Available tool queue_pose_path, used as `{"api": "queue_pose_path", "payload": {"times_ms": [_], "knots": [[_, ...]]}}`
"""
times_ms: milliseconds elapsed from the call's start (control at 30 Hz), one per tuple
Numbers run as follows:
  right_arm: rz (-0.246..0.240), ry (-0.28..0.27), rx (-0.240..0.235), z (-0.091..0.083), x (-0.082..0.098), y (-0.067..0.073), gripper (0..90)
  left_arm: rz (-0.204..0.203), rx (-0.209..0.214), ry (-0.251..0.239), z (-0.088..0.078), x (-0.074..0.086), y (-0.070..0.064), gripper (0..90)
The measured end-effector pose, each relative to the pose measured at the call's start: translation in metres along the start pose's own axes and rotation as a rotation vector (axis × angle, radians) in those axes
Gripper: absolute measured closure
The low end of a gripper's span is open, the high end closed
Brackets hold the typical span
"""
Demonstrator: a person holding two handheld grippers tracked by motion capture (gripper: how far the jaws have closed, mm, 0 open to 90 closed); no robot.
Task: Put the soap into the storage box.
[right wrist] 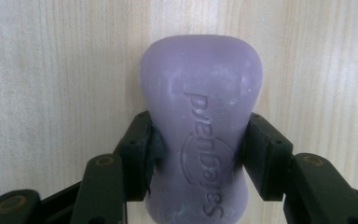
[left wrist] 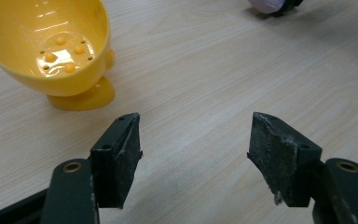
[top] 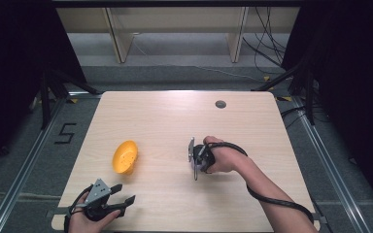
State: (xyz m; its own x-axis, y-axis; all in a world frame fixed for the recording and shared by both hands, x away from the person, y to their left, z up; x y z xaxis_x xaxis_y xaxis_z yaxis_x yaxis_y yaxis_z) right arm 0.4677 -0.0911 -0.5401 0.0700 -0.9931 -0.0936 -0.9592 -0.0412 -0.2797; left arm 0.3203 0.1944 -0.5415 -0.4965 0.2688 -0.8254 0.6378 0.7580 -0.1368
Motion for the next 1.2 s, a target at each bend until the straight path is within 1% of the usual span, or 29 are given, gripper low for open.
{"api": "queue_pose_path", "payload": {"times_ms": [33, 67, 167, 200, 233, 300, 367, 400, 433, 467, 500, 533, 567, 600, 633, 667, 700, 733, 767, 800, 833, 867, 900, 933, 967, 1000, 1100, 1167, 1200], "knots": [[0.021, -0.002, 0.011, -0.002, 0.000, 0.002, 49.9, -0.003, 0.001, -0.001, 0.000, 0.000, 0.000, 33.3], [0.036, -0.010, 0.029, -0.004, 0.001, 0.003, 49.9, 0.003, -0.011, 0.003, 0.000, 0.000, 0.000, 33.3], [0.053, -0.017, 0.042, -0.005, 0.002, 0.005, 49.9, 0.004, -0.001, -0.003, 0.000, 0.000, 0.000, 33.3], [0.047, -0.019, 0.051, -0.005, 0.003, 0.004, 49.9, -0.021, 0.001, -0.005, 0.001, 0.000, -0.001, 33.3], [0.055, -0.028, 0.053, -0.005, 0.004, 0.004, 49.9, 0.000, -0.001, -0.001, 0.000, 0.000, 0.000, 33.3], [0.078, -0.041, 0.075, -0.006, 0.006, 0.005, 50.0, -0.003, 0.000, -0.001, 0.000, 0.000, 0.000, 33.3], [0.078, -0.042, 0.081, -0.006, 0.006, 0.005, 50.0, 0.001, -0.010, 0.002, 0.000, 0.000, 0.000, 33.3], [0.031, -0.059, 0.087, -0.006, 0.007, 0.003, 50.0, 0.001, -0.010, 0.003, 0.000, 0.000, 0.000, 33.3], [0.070, -0.046, 0.099, -0.007, 0.008, 0.004, 50.0, 0.001, -0.009, 0.002, 0.000, 0.000, 0.000, 33.3], [0.036, -0.060, 0.104, -0.006, 0.008, 0.002, 50.0, -0.003, -0.001, -0.003, 0.000, 0.000, 0.000, 33.3], [0.026, -0.064, 0.110, -0.007, 0.008, 0.001, 50.0, -0.002, -0.001, -0.001, 0.000, 0.000, 0.000, 33.3], [0.056, -0.057, 0.125, -0.007, 0.010, 0.003, 50.1, -0.002, -0.002, -0.002, 0.000, 0.000, 0.000, 33.2], [0.055, -0.058, 0.129, -0.008, 0.010, 0.003, 50.1, -0.003, -0.002, -0.002, 0.000, 0.000, 0.000, 33.3], [0.070, -0.051, 0.136, -0.009, 0.011, 0.004, 50.1, -0.003, -0.002, -0.002, 0.000, 0.000, 0.000, 33.3], [0.069, -0.055, 0.148, -0.009, 0.011, 0.004, 50.1, -0.002, -0.002, -0.001, 0.000, 0.000, 0.000, 33.2], [0.036, -0.065, 0.146, -0.009, 0.011, 0.003, 50.1, -0.003, -0.001, -0.002, 0.000, 0.000, 0.000, 33.3], [0.036, -0.065, 0.146, -0.009, 0.011, 0.003, 50.1, -0.003, -0.001, -0.002, 0.000, 0.000, 0.000, 33.3], [0.077, -0.045, 0.150, -0.011, 0.013, 0.008, 50.1, -0.002, 0.000, -0.001, 0.000, 0.000, 0.000, 33.3], [0.077, -0.045, 0.150, -0.011, 0.013, 0.008, 50.1, -0.002, 0.000, -0.001, 0.000, 0.000, 0.000, 33.2], [0.078, -0.057, 0.175, -0.011, 0.013, 0.009, 50.1, -0.002, -0.001, -0.001, 0.000, 0.000, 0.000, 33.3], [0.080, -0.057, 0.187, -0.013, 0.014, 0.009, 50.1, -0.003, -0.001, -0.001, 0.000, 0.000, 0.000, 33.3], [0.069, -0.062, 0.205, -0.013, 0.014, 0.009, 50.1, -0.003, -0.001, -0.001, 0.000, 0.000, 0.000, 33.3], [0.069, -0.062, 0.205, -0.013, 0.014, 0.009, 50.1, -0.003, -0.001, -0.001, 0.000, 0.000, 0.000, 33.3], [0.073, -0.073, 0.236, -0.017, 0.013, 0.010, 50.1, -0.003, -0.001, -0.001, 0.000, 0.000, 0.000, 33.3], [0.066, -0.080, 0.251, -0.018, 0.013, 0.010, 50.1, -0.005, -0.011, 0.001, 0.000, 0.000, 0.000, 33.2], [0.077, -0.083, 0.264, -0.019, 0.013, 0.011, 50.1, 0.000, -0.012, 0.003, 0.000, 0.000, 0.000, 33.3], [0.074, -0.094, 0.287, -0.023, 0.013, 0.014, 50.1, 0.000, -0.013, 0.003, 0.000, 0.000, 0.000, 33.3], [0.076, -0.093, 0.328, -0.026, 0.013, 0.015, 50.1, 0.000, -0.013, 0.003, 0.000, 0.000, 0.000, 33.3], [0.063, -0.100, 0.333, -0.027, 0.013, 0.015, 50.1, 0.003, -0.016, 0.005, 0.000, 0.000, 0.001, 33.2]]}}
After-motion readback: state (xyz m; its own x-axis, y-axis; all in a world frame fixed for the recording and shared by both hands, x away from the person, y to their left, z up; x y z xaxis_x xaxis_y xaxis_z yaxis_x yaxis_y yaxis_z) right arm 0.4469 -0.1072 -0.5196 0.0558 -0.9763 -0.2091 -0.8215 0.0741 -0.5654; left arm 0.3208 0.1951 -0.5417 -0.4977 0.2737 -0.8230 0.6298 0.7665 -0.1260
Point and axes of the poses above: each handheld gripper's, and its own axes: z roughly forward along the jaws, x roughly out of its underside, y roughly to its left, the point moved 7 cm from there along z, roughly forward along the jaws, and after that the axes turned 3 degrees about x, right-handed, at the moved point
